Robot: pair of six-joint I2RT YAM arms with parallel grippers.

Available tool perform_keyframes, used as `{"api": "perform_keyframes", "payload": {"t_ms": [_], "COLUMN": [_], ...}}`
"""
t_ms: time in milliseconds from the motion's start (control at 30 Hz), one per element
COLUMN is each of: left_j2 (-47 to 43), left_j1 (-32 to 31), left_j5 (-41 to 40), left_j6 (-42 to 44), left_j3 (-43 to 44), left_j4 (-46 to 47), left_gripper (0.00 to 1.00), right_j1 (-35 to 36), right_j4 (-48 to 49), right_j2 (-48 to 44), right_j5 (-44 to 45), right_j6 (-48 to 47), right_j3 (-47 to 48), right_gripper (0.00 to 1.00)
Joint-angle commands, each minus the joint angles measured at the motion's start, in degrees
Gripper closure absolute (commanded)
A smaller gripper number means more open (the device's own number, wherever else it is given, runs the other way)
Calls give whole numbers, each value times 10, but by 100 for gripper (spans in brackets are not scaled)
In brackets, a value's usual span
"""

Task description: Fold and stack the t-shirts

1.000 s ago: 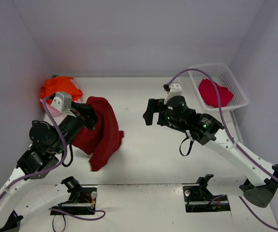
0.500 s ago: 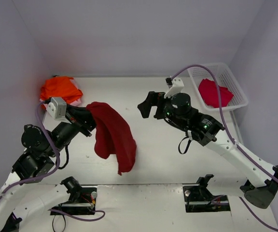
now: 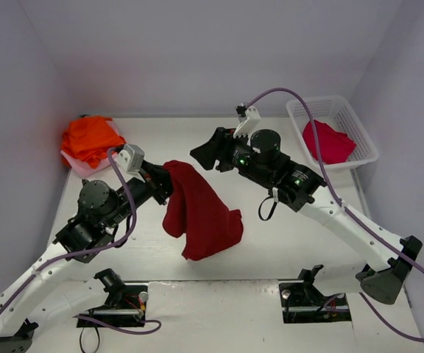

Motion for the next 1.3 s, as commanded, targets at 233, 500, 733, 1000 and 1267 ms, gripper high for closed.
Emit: {"api": "perform_keyframes", "payload": {"t_ms": [233,500,733,1000,1267], "left_j2": [-12,17,30,38,9], "left_j1": [6,12,14,13,13], "left_j5": [-40,-39,-40,-36,-42], "left_j6": [39,34,29,13,12], "left_j3": [22,11,3,-5,-20], "left_j4": [85,134,164,190,184], "left_gripper": [100,100,100,100,100], "right_j1": [7,8,27,39,41], "right_j4": [6,-4,-4,24,54], "right_j2": [-32,-74,-99,-106,-78], "right_j5": [-32,-40,-35,-24,-27], "right_j6": [20,33,54,62,42], "right_j3": [39,28,-8,-72,-85], "right_gripper": [41,37,40,44,55]}}
